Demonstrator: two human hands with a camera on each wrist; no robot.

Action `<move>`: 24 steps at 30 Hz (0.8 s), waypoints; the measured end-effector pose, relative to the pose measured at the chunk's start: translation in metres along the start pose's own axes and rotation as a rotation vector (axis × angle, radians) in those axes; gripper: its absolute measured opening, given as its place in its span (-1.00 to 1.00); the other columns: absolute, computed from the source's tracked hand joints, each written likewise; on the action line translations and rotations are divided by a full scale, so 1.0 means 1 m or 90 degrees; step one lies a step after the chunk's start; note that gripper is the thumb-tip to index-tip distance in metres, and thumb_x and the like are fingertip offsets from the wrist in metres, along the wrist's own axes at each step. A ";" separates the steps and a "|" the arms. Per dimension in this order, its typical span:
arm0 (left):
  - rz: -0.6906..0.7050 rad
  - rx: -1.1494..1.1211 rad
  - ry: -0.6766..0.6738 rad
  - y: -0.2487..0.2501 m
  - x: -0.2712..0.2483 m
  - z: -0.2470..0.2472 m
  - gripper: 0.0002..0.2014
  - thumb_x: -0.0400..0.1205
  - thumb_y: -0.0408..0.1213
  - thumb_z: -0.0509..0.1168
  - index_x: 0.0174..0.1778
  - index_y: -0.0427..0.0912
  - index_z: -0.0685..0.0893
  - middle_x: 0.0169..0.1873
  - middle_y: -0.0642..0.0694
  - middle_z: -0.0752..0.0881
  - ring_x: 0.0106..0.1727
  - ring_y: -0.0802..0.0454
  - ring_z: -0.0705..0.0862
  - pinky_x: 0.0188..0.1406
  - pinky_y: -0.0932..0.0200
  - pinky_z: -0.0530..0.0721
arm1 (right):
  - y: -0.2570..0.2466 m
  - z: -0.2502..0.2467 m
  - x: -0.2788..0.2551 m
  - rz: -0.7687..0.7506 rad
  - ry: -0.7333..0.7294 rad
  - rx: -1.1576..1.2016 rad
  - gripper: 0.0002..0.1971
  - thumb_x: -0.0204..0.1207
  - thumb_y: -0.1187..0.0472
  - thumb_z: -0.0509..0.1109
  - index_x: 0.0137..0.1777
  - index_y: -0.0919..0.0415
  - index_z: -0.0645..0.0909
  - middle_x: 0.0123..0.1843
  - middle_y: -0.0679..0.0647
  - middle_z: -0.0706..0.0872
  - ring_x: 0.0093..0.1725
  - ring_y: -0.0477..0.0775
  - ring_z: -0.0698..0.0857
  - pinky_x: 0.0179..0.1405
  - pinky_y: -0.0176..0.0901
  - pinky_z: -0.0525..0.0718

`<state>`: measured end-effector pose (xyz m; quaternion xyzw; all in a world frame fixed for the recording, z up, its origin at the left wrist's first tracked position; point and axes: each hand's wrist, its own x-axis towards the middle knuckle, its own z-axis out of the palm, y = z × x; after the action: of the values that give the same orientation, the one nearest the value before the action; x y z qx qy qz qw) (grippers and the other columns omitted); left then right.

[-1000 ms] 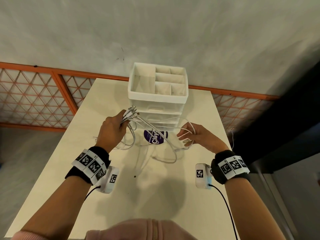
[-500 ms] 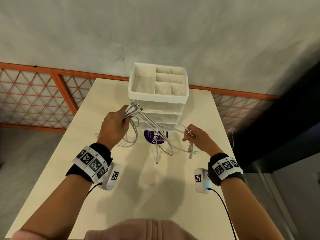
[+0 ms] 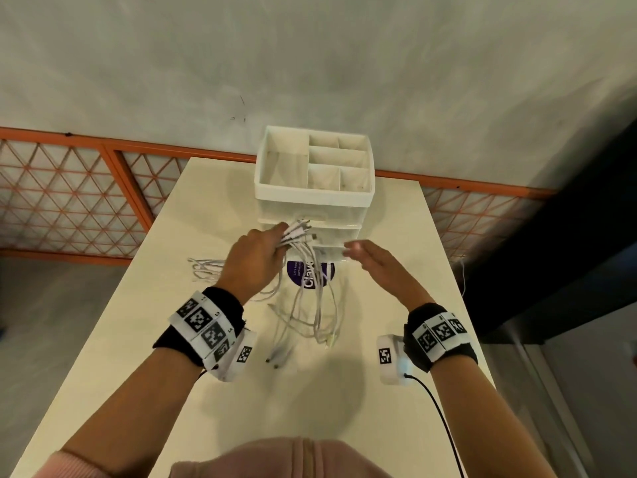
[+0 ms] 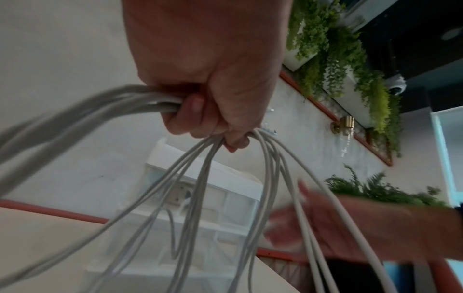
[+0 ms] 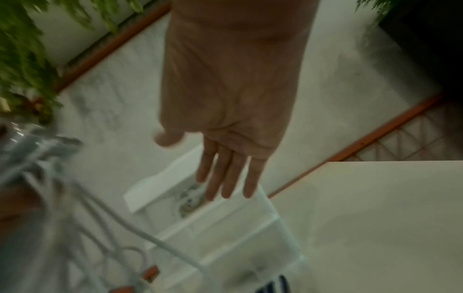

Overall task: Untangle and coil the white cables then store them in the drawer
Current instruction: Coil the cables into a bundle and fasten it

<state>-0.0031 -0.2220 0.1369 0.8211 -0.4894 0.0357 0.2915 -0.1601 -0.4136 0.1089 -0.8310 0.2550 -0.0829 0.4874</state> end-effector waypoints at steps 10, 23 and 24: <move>-0.064 -0.225 -0.115 0.015 -0.001 0.000 -0.65 0.47 -0.15 0.48 0.13 -0.05 0.56 -0.51 0.13 0.54 -0.51 0.27 0.55 -0.46 0.48 0.43 | -0.007 -0.007 0.010 0.043 -0.106 -0.126 -0.85 0.60 0.17 0.34 0.00 0.27 0.53 -0.09 0.26 0.70 0.00 0.29 0.73 -0.06 0.10 0.59; -0.163 -0.776 -0.095 0.042 0.012 -0.022 -0.63 0.73 -0.04 0.02 -0.38 -0.09 0.24 -0.54 0.06 0.19 -0.54 0.14 0.21 -0.52 0.29 0.40 | -0.090 0.051 -0.005 -0.068 -0.336 -0.036 -0.91 0.51 0.10 0.45 -0.01 0.00 0.70 0.03 -0.13 0.77 0.22 -0.11 0.68 0.36 -0.27 0.49; -0.185 -0.807 -0.064 0.038 0.013 -0.023 -0.64 0.73 -0.05 0.02 -0.38 -0.09 0.26 -0.53 0.06 0.21 -0.53 0.14 0.23 -0.48 0.28 0.45 | -0.090 0.052 -0.005 -0.068 -0.325 -0.012 -0.89 0.58 0.14 0.37 -0.15 0.05 0.71 -0.12 -0.10 0.79 0.13 -0.05 0.73 0.26 -0.32 0.54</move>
<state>-0.0225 -0.2340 0.1769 0.5485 -0.3124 -0.3380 0.6981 -0.1130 -0.3356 0.1600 -0.8417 0.0800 0.1063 0.5233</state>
